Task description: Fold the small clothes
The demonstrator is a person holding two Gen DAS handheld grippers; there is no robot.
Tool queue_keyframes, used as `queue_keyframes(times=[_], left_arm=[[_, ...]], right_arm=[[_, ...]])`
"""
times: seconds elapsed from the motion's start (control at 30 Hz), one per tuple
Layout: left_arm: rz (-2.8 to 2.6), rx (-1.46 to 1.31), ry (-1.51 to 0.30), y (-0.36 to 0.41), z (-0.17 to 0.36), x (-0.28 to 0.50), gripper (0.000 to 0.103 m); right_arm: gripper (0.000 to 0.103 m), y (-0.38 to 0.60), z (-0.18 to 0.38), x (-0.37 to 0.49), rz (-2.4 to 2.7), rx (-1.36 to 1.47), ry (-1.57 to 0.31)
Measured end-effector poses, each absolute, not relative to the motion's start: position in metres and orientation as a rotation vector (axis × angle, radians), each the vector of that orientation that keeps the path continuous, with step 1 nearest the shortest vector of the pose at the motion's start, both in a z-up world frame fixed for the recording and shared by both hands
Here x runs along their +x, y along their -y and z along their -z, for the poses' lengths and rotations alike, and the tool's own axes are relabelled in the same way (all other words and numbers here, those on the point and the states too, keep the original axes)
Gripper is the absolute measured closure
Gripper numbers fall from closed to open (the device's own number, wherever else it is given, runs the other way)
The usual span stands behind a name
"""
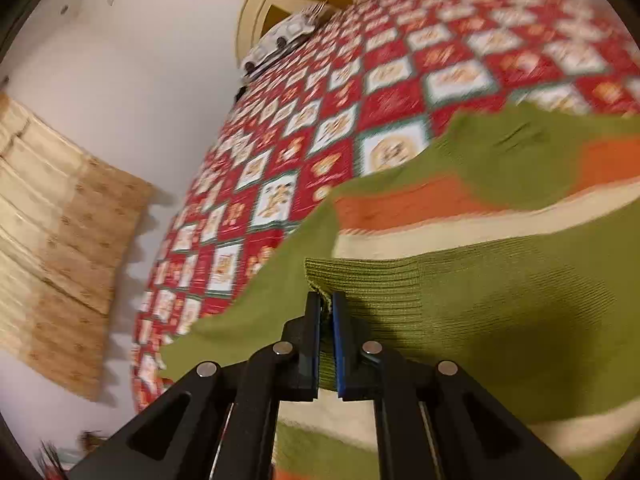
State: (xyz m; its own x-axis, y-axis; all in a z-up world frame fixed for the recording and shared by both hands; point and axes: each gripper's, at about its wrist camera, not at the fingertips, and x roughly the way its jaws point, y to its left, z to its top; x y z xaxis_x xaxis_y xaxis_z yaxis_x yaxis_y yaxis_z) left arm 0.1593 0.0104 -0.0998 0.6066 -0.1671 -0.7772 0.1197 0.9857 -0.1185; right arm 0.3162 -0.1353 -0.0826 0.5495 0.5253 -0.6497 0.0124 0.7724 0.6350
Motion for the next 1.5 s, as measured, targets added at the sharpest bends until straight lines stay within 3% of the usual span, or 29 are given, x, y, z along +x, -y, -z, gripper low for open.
queue_keyframes(times=[0.1, 0.23, 0.37, 0.5, 0.53, 0.7, 0.73, 0.83, 1.1, 1.23, 1.5], left_arm=[[0.166, -0.054, -0.905, -0.010, 0.100, 0.159, 0.000], [0.169, -0.063, -0.902, -0.011, 0.100, 0.159, 0.000], [0.171, -0.066, -0.901, -0.011, 0.100, 0.158, 0.000], [0.167, -0.061, -0.902, -0.011, 0.100, 0.158, 0.000], [0.167, -0.059, -0.902, -0.011, 0.100, 0.158, 0.000], [0.160, -0.050, -0.906, -0.011, 0.100, 0.157, 0.000], [0.158, -0.046, -0.906, -0.010, 0.100, 0.157, 0.000], [0.141, -0.021, -0.912, -0.007, 0.102, 0.158, 0.000], [0.122, -0.002, -0.918, -0.005, 0.102, 0.159, 0.000], [0.117, -0.001, -0.924, -0.004, 0.102, 0.159, 0.000], [0.099, -0.016, -0.950, -0.006, 0.099, 0.157, 0.000]], right_arm=[[0.094, 0.125, 0.097, 0.326, -0.358, 0.611, -0.980], [0.061, 0.135, 0.080, 0.308, -0.377, 0.616, -0.942], [0.061, 0.172, 0.038, 0.259, -0.225, 0.375, -0.768], [0.064, 0.225, 0.035, 0.226, 0.096, 0.152, -0.803], [0.068, 0.246, 0.045, 0.216, 0.154, 0.165, -0.838], [0.068, 0.307, 0.101, 0.188, 0.334, 0.192, -0.980], [0.068, 0.316, 0.106, 0.174, 0.281, 0.252, -0.876], [0.068, 0.333, 0.108, 0.158, 0.236, 0.345, -0.819], [0.064, 0.331, 0.110, 0.150, 0.218, 0.358, -0.782], [0.052, 0.330, 0.108, 0.153, 0.197, 0.351, -0.776], [0.051, 0.330, 0.106, 0.151, 0.227, 0.345, -0.762]])
